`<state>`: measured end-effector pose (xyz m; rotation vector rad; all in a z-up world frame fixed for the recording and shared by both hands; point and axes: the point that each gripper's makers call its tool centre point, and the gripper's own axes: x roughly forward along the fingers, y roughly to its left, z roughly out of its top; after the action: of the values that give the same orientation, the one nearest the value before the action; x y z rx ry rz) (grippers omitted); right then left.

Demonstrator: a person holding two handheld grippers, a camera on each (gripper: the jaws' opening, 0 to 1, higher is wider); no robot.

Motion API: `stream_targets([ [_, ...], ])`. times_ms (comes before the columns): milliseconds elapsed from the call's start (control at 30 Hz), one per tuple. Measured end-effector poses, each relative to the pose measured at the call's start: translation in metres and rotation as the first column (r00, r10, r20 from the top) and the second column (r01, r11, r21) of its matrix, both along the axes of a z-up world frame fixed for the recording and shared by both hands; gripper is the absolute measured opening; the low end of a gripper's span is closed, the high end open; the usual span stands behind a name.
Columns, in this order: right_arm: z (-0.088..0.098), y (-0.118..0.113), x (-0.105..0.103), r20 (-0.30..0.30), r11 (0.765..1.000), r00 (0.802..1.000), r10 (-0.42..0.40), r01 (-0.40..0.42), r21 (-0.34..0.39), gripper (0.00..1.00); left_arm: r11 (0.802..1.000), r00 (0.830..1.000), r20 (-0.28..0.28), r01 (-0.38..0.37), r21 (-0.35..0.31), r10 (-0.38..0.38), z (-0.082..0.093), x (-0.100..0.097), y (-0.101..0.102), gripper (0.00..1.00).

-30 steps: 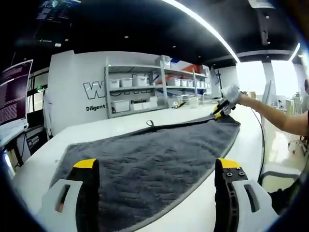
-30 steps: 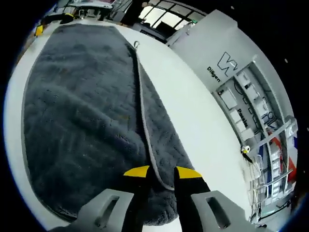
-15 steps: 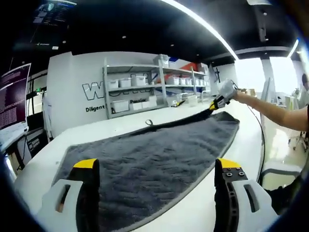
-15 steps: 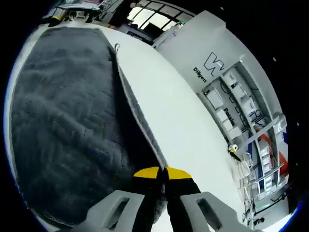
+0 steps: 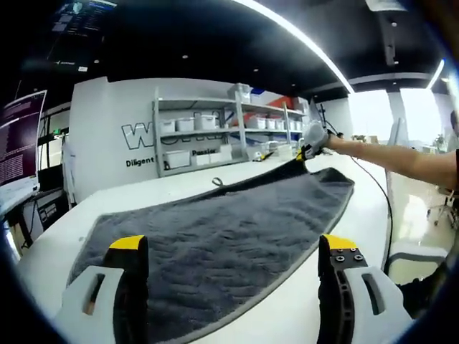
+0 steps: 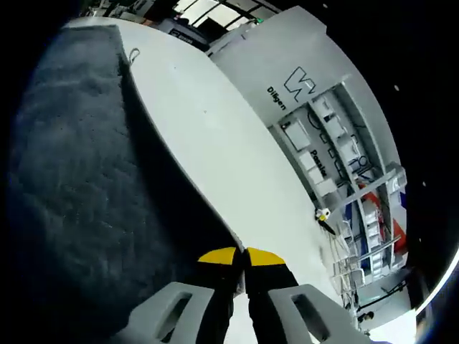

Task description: Open the folded towel by lifting each exposed corner and separating the folded layers until the towel lies flat within the target outline without major curled edges

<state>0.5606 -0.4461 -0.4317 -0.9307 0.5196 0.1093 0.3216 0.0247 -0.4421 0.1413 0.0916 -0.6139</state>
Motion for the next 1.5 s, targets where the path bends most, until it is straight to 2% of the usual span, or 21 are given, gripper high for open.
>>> stream_targets([
  [200,-0.01,-0.002,0.022,0.006,0.997,1.0,-0.03,0.03,-0.074,0.01,0.999,1.0,-0.008,-0.007,-0.042,0.006,-0.005,0.002,0.004,0.96],
  [367,-0.023,-0.005,0.032,-0.017,0.996,0.999,-0.052,0.05,-0.078,0.02,1.0,1.0,-0.021,-0.003,-0.016,0.003,-0.008,0.0,0.005,0.97],
  [433,-0.027,-0.009,0.037,-0.017,0.994,0.997,-0.07,0.068,-0.08,0.08,1.0,1.0,-0.018,-0.004,-0.007,0.004,-0.008,-0.001,0.006,0.97],
  [467,-0.028,-0.016,0.036,-0.01,0.988,0.995,-0.104,0.102,-0.111,0.15,1.0,1.0,-0.017,-0.004,-0.007,0.004,-0.008,-0.001,0.006,0.97],
  [533,-0.03,-0.024,0.037,-0.003,0.981,0.991,-0.131,0.13,-0.144,0.21,1.0,1.0,-0.018,-0.005,-0.009,0.005,-0.009,-0.002,0.007,0.97],
  [667,-0.025,-0.034,0.032,0.048,0.981,0.982,-0.181,0.183,-0.065,0.33,1.0,1.0,-0.019,-0.01,-0.014,0.01,-0.009,-0.004,0.009,0.97],
  [767,-0.022,-0.039,0.027,0.047,0.98,0.981,-0.189,0.191,-0.048,0.39,1.0,1.0,-0.018,-0.011,-0.014,0.01,-0.009,-0.005,0.009,0.97],
  [800,-0.016,-0.041,0.024,0.07,0.982,0.98,-0.187,0.189,-0.02,0.41,1.0,1.0,-0.013,-0.009,-0.013,0.009,-0.007,-0.007,0.008,0.97],
  [867,-0.015,-0.044,0.019,0.057,0.981,0.98,-0.193,0.193,0.002,0.49,1.0,1.0,-0.005,-0.005,-0.016,0.005,-0.004,-0.01,0.006,0.97],
  [900,-0.022,-0.046,0.013,0.01,0.98,0.98,-0.198,0.198,0.022,0.54,1.0,1.0,-0.003,-0.004,-0.017,0.004,-0.003,-0.011,0.006,0.97],
  [933,-0.023,-0.047,0.011,0.001,0.978,0.979,-0.206,0.206,0.026,0.58,1.0,1.0,-0.002,-0.003,-0.018,0.003,-0.003,-0.011,0.005,0.97],
  [967,-0.021,-0.057,0.004,0.002,0.97,0.972,-0.237,0.236,0.05,0.63,1.0,1.0,-0.003,0.003,-0.028,-0.003,0.0,-0.015,0.003,0.97],
  [1033,-0.015,-0.063,-0.004,0.031,0.967,0.968,-0.247,0.245,0.077,0.64,0.998,1.0,0.001,0.031,-0.059,-0.031,0.005,-0.022,-0.003,0.98],
  [1100,-0.005,-0.067,-0.009,0.072,0.965,0.968,-0.242,0.232,0.121,0.66,0.997,0.999,0.007,0.045,-0.067,-0.045,0.01,-0.028,-0.008,0.99],
  [1133,-0.002,-0.067,-0.012,0.074,0.966,0.971,-0.225,0.213,0.145,0.67,0.997,0.999,0.011,0.051,-0.063,-0.05,0.011,-0.03,-0.01,0.99],
  [1200,0.001,-0.072,-0.022,0.063,0.948,0.967,-0.248,0.228,0.223,0.72,0.998,0.999,0.014,0.053,-0.038,-0.053,0.012,-0.033,-0.013,0.99],
  [1300,0.005,-0.077,-0.033,0.059,0.933,0.965,-0.256,0.23,0.278,0.82,0.998,0.999,0.02,0.048,-0.033,-0.047,0.013,-0.034,-0.014,0.99],
  [1400,0.006,-0.065,-0.041,0.049,0.932,0.981,-0.187,0.161,0.326,0.91,0.998,0.999,0.021,0.05,-0.043,-0.049,0.015,-0.036,-0.016,0.99],
  [1500,0.005,-0.052,-0.065,0.04,0.927,0.989,-0.145,0.121,0.355,0.99,0.998,0.999,0.02,0.048,-0.038,-0.047,0.015,-0.036,-0.017,0.99],
])
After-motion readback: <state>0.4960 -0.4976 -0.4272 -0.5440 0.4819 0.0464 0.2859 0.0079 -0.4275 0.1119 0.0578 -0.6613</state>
